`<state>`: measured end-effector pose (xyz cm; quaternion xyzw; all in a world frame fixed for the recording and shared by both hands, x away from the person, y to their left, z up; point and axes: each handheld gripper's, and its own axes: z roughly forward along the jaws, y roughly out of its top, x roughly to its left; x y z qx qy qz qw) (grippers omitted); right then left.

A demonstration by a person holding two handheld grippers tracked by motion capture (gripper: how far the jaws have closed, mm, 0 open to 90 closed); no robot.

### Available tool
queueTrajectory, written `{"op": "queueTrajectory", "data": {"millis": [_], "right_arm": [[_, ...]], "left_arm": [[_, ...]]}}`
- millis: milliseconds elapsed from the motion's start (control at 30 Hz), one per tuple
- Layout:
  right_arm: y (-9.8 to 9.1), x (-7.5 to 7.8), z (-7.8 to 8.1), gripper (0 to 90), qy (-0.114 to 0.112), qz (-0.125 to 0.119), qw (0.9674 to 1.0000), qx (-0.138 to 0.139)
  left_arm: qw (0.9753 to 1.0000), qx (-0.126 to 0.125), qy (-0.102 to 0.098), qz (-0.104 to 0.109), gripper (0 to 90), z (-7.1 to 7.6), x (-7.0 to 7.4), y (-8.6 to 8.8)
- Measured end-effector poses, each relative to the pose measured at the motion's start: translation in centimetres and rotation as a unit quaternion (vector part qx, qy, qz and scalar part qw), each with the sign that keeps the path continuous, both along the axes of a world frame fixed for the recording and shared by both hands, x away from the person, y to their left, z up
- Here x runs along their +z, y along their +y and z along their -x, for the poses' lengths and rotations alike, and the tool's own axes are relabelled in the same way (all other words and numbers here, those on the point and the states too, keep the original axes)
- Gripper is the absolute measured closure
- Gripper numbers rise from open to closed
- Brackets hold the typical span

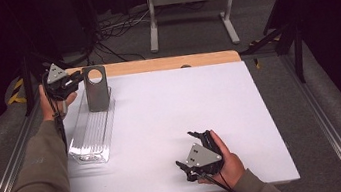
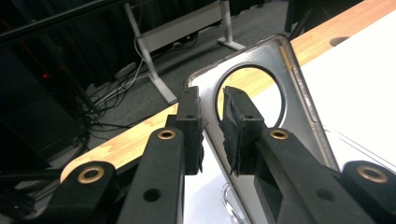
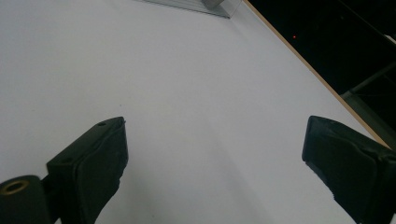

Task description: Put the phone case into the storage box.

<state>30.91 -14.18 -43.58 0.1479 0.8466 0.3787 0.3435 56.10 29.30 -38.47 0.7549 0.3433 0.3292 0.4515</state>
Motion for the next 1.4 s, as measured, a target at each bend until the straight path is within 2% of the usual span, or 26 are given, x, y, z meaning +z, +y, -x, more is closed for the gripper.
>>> {"op": "queueTrajectory", "data": {"millis": [33,200,667,1067,1133,1200,1300,1400], "right_arm": [[0.0,0.0,0.0,7.7,0.0,0.0,1.0,0.0],[-0.2,0.1,0.0,7.7,-0.003,-0.002,1.0,0.0],[-1.5,1.1,-0.1,7.7,-0.017,-0.047,0.9985,-0.023],[-2.3,1.6,-0.4,7.7,-0.019,-0.076,0.9964,-0.035],[-2.4,1.7,-0.5,7.7,-0.019,-0.08,0.9959,-0.037],[-2.5,1.7,-0.4,7.7,-0.02,-0.084,0.9955,-0.038],[-2.5,1.8,-0.4,7.7,-0.019,-0.09,0.9952,-0.035],[-2.5,1.7,-0.4,7.7,-0.017,-0.09,0.9954,-0.031]], "left_arm": [[1.0,0.0,-0.002,-0.004,77.2,0.1,0.0,0.1],[1.0,-0.005,-0.006,0.005,77.2,0.9,0.1,0.4],[0.9995,-0.015,-0.024,0.017,75.5,4.1,1.0,1.3],[0.9989,-0.034,-0.026,0.018,67.6,6.5,0.9,1.2],[0.999,-0.032,-0.027,0.012,66.0,6.9,0.9,1.1],[0.999,-0.033,-0.027,0.015,63.9,7.3,0.8,1.1],[0.9989,-0.033,-0.027,0.021,61.2,7.8,0.8,1.1],[0.9989,-0.036,-0.026,0.014,58.2,8.2,0.9,1.0]]}}
